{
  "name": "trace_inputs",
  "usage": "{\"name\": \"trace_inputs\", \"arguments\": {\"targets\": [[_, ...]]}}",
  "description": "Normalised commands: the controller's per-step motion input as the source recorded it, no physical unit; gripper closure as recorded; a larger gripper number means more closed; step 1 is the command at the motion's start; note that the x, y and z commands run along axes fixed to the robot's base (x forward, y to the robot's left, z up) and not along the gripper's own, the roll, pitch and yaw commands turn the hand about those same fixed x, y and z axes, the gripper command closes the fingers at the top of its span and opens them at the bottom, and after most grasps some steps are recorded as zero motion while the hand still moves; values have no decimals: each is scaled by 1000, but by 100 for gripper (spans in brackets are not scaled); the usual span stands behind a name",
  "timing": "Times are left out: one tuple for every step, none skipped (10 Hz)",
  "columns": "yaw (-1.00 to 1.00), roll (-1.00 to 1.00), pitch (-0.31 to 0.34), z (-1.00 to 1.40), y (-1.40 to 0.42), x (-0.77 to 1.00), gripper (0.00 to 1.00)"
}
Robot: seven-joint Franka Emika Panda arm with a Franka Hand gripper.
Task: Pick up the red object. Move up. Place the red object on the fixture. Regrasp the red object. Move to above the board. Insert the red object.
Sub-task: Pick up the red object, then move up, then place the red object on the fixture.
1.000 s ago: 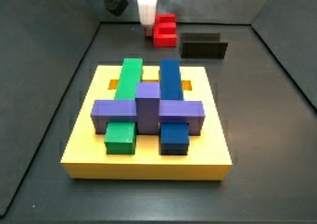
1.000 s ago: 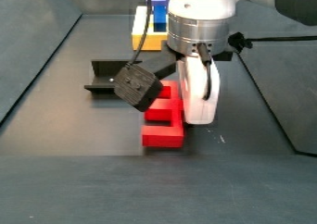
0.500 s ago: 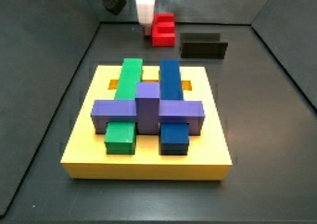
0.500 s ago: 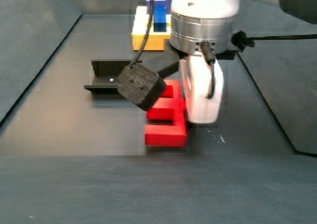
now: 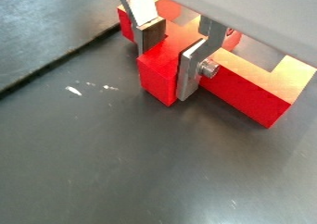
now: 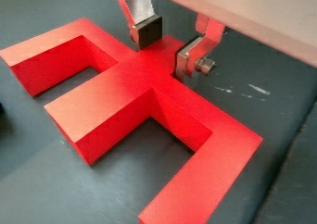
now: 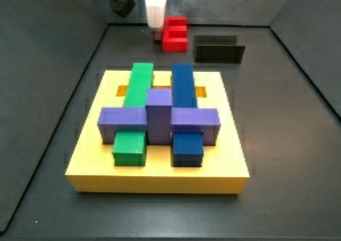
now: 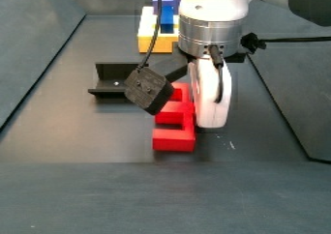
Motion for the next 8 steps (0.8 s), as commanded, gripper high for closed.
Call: {"name": "trace_inputs", "arguments": {"targets": [[0,0,0,0,0,0,100],[0,0,0,833,0,0,100],[19,-1,12,810,-2,-12,100],[17,30,59,521,-3,-40,100],[17,60,58,326,-2,-17,100],[0,-14,0,-9,0,29,100],[0,-143,0,0,0,109,100],[134,-357,0,66,-20,240,100]]}}
